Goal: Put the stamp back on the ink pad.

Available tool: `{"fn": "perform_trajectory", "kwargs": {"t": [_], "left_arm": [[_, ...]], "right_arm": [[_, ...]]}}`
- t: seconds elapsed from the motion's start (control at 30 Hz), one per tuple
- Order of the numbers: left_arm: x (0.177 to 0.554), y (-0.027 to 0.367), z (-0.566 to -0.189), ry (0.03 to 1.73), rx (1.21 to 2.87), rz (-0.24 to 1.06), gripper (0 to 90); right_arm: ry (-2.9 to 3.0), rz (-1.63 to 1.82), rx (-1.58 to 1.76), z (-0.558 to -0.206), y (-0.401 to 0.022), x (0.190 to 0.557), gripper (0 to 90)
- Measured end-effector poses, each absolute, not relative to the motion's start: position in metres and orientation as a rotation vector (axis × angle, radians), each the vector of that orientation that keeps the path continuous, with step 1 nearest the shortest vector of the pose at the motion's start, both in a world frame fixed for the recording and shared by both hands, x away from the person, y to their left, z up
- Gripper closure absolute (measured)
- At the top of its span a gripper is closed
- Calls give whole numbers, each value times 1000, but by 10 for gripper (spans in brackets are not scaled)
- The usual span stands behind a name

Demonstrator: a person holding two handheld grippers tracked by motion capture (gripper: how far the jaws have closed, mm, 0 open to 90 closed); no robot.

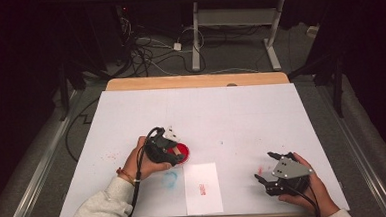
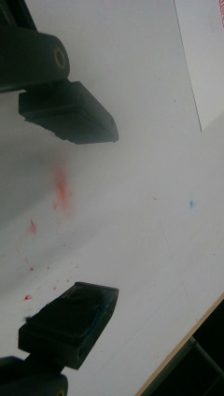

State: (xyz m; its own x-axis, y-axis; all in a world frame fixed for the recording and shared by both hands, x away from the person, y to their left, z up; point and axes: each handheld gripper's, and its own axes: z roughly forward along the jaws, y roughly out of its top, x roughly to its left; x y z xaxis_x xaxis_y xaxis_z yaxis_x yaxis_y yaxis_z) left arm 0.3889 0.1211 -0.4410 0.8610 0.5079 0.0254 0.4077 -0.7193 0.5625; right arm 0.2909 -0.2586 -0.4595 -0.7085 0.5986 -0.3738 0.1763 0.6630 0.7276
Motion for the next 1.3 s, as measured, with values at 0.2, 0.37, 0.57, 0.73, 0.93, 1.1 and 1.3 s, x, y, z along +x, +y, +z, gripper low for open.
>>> {"fn": "perform_trajectory", "kwargs": {"t": [0.2,0.37,0.57,0.73,0.93,1.1,1.3], "left_arm": [[382,123,-433,658,2418,324,299],[377,125,-427,634,2385,371,267],[368,124,-423,598,2314,471,235],[359,124,-420,555,2262,560,219],[349,125,-415,543,2224,628,211],[343,125,-412,524,2201,664,197],[339,128,-410,518,2180,685,197]], "right_arm": [[2266,909,597,-459,-259,291,214],[2264,914,597,-458,-259,290,214],[2258,934,600,-457,-260,290,212],[2243,944,606,-456,-261,290,209],[2234,947,612,-455,-262,290,208],[2228,948,615,-454,-262,290,208],[2219,953,621,-453,-263,290,207]]}}
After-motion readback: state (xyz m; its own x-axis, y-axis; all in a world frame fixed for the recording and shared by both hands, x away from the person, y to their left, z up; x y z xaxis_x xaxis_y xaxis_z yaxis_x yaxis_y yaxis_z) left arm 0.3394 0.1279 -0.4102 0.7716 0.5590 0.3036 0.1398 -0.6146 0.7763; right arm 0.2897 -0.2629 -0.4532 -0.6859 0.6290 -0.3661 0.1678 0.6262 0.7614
